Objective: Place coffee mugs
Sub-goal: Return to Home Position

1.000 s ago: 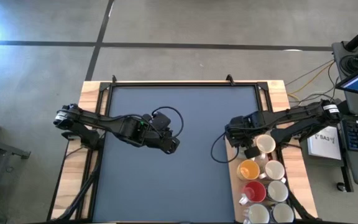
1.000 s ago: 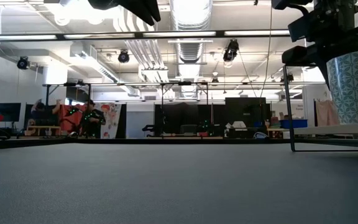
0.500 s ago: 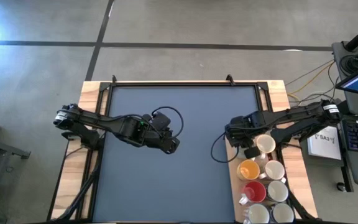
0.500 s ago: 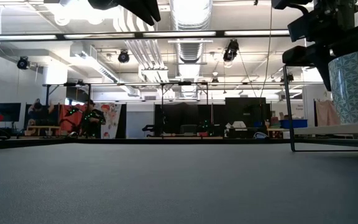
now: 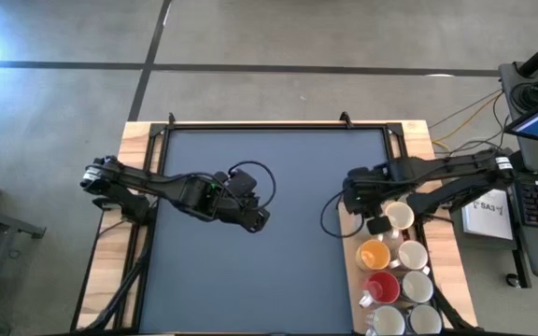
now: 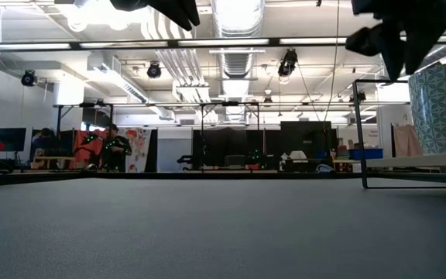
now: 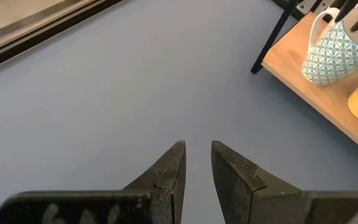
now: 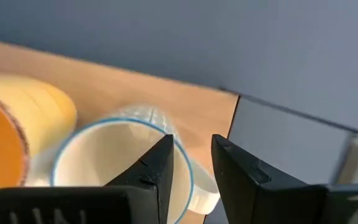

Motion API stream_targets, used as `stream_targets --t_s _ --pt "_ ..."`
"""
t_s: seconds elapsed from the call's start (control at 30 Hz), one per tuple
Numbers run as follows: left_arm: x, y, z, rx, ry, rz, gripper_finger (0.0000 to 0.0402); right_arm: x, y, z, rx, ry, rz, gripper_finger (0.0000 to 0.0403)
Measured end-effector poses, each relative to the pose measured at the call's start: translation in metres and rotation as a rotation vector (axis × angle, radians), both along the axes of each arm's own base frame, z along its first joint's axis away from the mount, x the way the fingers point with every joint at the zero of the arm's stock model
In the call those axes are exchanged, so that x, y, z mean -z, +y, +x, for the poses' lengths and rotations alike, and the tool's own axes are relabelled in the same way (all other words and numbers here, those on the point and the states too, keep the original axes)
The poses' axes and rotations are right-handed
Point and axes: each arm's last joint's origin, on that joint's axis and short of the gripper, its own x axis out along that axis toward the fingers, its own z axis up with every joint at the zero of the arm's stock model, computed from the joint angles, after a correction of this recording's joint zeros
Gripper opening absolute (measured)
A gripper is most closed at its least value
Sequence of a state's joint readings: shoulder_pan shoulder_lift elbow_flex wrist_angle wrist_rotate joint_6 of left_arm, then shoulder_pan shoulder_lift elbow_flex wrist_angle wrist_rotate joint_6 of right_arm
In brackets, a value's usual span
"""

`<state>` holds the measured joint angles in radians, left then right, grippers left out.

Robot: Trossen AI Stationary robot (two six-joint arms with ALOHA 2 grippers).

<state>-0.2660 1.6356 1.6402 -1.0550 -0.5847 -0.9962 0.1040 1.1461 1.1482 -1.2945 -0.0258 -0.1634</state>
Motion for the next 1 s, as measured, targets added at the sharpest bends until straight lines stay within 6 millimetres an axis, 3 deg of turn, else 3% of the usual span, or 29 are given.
stream_targets --t_s 0.2,0.57,0.7,1.0 --pt "0.000 -0.004 -0.001 0.030 0.010 0.012 0.0059 -0.021 -0.001 -0.009 0.052 -0.241 0.043 0.0088" --pt "-0.003 -0.006 -0.005 0.075 0.049 0.055 0.0059 -0.049 -0.005 -0.047 0.197 -0.726 0.204 0.0082" --pt "-0.002 -0.003 -0.014 0.057 0.116 0.086 0.0059 -0.041 -0.006 -0.053 0.232 -0.821 0.252 0.0082" --pt "-0.015 0.004 -0.039 -0.001 0.150 0.107 0.0059 0.004 -0.007 -0.063 0.324 -0.878 0.307 0.0082"
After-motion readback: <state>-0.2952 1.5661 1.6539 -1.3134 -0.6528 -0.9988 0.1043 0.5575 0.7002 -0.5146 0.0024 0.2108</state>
